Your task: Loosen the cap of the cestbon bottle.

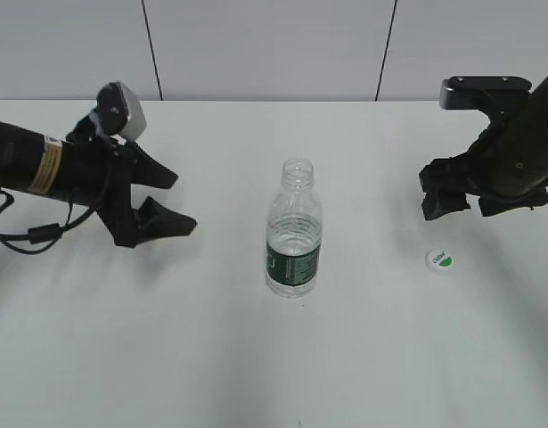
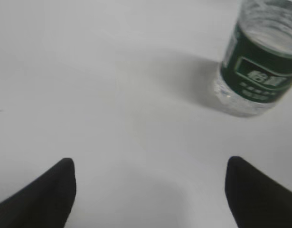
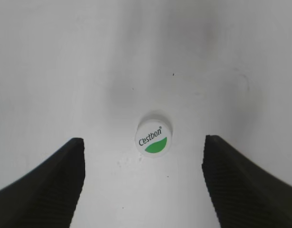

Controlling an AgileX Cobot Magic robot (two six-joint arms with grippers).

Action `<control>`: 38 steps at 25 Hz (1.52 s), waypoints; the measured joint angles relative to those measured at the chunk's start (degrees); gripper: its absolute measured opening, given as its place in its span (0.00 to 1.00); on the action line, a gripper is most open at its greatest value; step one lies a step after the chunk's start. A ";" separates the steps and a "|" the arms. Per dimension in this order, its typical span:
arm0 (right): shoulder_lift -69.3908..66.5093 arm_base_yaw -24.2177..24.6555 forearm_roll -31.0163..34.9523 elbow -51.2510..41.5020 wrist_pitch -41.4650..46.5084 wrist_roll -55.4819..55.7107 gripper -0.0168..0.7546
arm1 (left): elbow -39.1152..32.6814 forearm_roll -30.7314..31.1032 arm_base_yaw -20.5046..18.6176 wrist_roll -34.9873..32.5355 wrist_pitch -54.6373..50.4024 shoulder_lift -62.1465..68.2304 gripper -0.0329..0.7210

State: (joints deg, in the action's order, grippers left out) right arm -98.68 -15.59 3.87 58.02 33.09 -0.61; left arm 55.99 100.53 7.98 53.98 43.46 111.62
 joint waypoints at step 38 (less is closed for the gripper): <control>18.78 0.00 -10.25 5.18 2.88 2.04 0.78 | -0.06 -52.57 -11.43 28.52 -57.33 -13.71 0.69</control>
State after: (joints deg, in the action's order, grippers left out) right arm -79.90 -15.59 -6.38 63.20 35.97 1.43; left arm 55.94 47.96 -3.45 82.51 -13.88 97.91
